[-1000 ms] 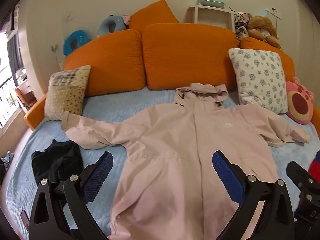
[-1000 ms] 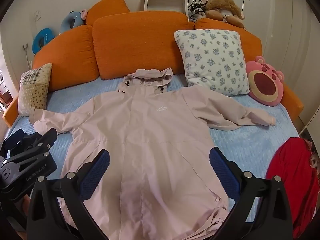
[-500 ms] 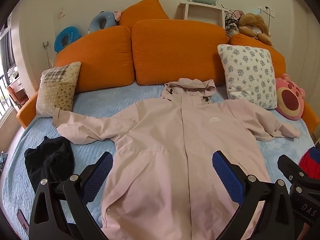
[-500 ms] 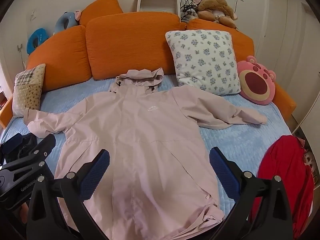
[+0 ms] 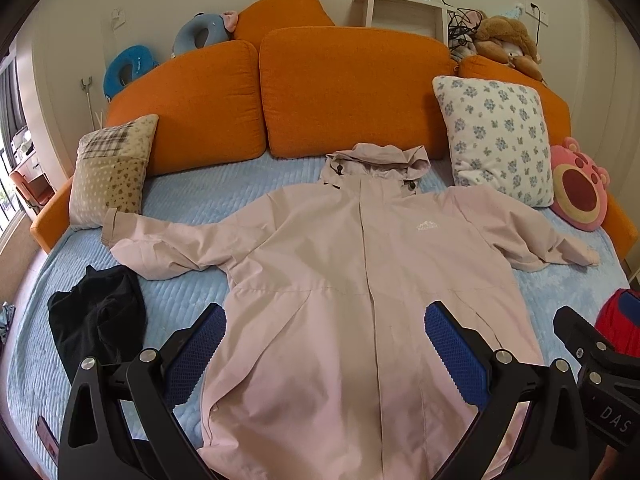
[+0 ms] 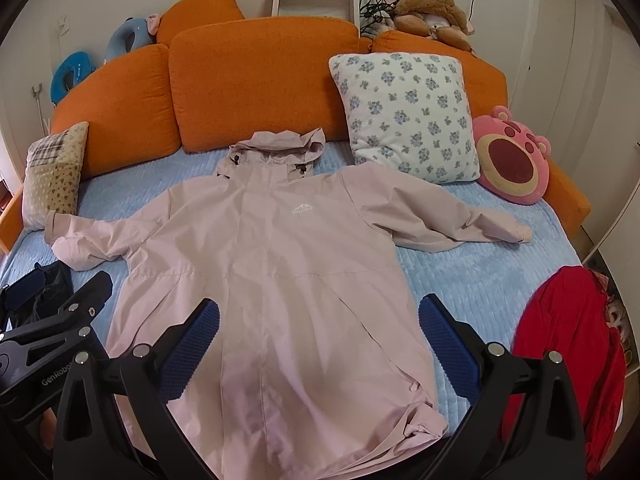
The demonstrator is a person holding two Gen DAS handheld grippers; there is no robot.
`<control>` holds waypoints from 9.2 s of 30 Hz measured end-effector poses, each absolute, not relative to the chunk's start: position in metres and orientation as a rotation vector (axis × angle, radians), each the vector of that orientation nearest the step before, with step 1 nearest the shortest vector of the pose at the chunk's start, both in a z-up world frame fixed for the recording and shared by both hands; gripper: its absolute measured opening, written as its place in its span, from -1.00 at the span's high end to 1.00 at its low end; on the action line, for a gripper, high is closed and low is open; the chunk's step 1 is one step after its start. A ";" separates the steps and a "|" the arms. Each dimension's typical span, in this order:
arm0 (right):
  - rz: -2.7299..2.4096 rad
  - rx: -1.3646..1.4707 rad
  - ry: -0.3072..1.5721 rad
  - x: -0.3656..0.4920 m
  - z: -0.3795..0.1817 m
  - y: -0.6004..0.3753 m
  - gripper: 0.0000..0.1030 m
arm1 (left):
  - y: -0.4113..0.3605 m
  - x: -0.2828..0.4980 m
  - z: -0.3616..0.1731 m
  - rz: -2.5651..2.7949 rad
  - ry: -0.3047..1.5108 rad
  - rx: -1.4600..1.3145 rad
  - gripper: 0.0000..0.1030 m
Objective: Fold large clothes
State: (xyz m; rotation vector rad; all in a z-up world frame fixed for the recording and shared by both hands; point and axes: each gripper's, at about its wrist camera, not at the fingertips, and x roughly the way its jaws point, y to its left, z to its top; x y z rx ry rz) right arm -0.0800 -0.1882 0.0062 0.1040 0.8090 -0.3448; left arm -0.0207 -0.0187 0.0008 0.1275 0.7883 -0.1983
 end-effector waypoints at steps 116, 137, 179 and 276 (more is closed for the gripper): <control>-0.593 0.216 0.648 -0.096 -0.016 -0.386 -0.91 | -0.316 0.105 -0.089 -0.546 0.764 0.233 -0.96; -0.682 0.274 0.567 -0.058 -0.098 -0.576 -0.91 | -0.390 0.172 -0.215 -0.609 0.978 0.260 0.00; -0.589 0.421 0.773 0.014 -0.169 -0.715 0.90 | -0.397 0.180 -0.231 -0.574 0.972 0.231 -0.22; 0.105 0.074 0.788 0.175 -0.159 -0.143 0.85 | 0.021 0.315 -0.168 -0.277 0.997 0.318 0.40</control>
